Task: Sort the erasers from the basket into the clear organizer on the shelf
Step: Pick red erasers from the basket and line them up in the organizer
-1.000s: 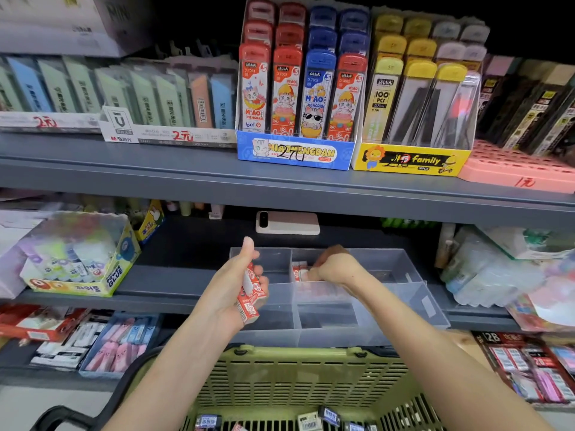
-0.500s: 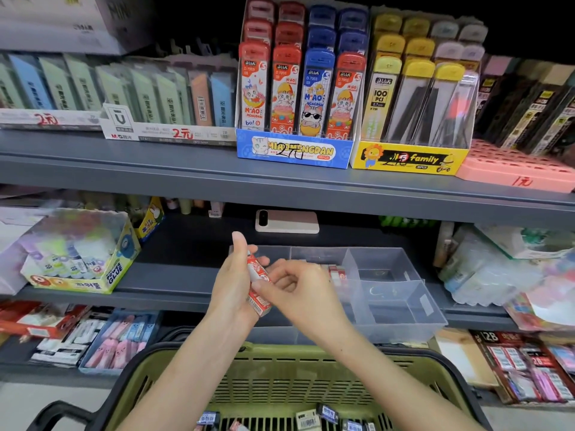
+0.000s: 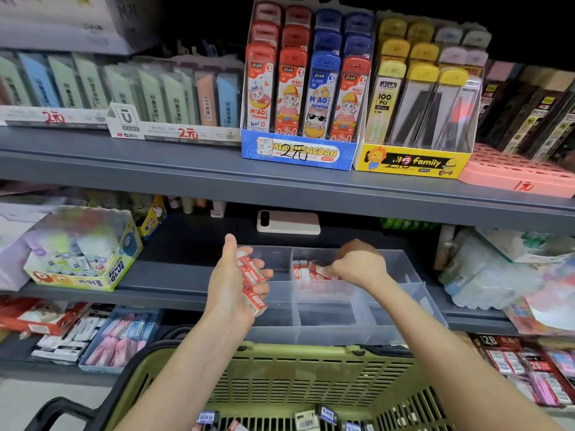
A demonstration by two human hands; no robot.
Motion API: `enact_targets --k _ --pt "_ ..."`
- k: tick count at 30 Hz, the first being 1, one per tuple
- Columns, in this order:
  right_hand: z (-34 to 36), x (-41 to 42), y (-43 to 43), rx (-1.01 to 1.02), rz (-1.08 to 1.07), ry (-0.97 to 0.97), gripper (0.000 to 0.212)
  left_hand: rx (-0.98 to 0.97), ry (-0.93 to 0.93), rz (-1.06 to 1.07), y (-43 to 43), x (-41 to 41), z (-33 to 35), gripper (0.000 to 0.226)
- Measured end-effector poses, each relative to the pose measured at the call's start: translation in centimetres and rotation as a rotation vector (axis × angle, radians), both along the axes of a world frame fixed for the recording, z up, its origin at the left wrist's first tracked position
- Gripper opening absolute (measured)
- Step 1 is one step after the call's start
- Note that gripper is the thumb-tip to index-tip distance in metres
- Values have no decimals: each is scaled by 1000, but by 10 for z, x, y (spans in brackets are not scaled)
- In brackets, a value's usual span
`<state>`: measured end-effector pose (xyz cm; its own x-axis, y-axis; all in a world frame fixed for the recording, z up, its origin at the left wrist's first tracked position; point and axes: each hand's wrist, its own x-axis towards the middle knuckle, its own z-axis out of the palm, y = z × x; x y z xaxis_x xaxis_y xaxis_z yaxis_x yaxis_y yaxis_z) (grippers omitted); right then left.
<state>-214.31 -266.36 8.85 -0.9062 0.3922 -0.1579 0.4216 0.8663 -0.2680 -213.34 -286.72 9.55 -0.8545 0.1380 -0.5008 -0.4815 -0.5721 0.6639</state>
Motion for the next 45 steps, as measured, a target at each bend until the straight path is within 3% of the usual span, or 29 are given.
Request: enact_targets --k 4,9,15,17,19,21,23,27,30,32,36,40,45 --pt "-5 0 -1 53 92 -20 37 100 -19 -9 3 0 -3 33" --pt "-6 -6 -3 43 199 -204 42 162 -27 -9 9 0 -4 29" --pt "-11 -4 -12 109 184 -195 36 233 -28 -3 13 2 -4 28" --pt "-6 2 -15 129 178 -123 38 266 -33 3 13 2 -3 28" --pt "1 17 -25 125 184 104 40 301 -39 17 14 1 -3 28" --pt "8 38 -44 -118 225 335 43 303 -42 39 15 0 -2 28" --pt "16 58 -66 -449 292 396 41 273 -47 66 18 -1 -1 27" --pt "15 73 -88 -595 305 329 24 287 -57 95 23 2 4 21" --pt "17 73 -82 -951 216 222 15 289 -28 110 23 3 5 13" --pt "20 72 -75 -1069 156 192 15 244 28 146 16 -1 5 12" --pt "20 52 -63 -888 8 332 19 -23 250 245 -20 -9 0 12" --pt "12 19 -65 -771 33 320 23 -402 375 188 -51 -9 -11 19" --pt "1 -22 -78 -43 130 194 38 -510 400 84 -57 -3 -27 20"
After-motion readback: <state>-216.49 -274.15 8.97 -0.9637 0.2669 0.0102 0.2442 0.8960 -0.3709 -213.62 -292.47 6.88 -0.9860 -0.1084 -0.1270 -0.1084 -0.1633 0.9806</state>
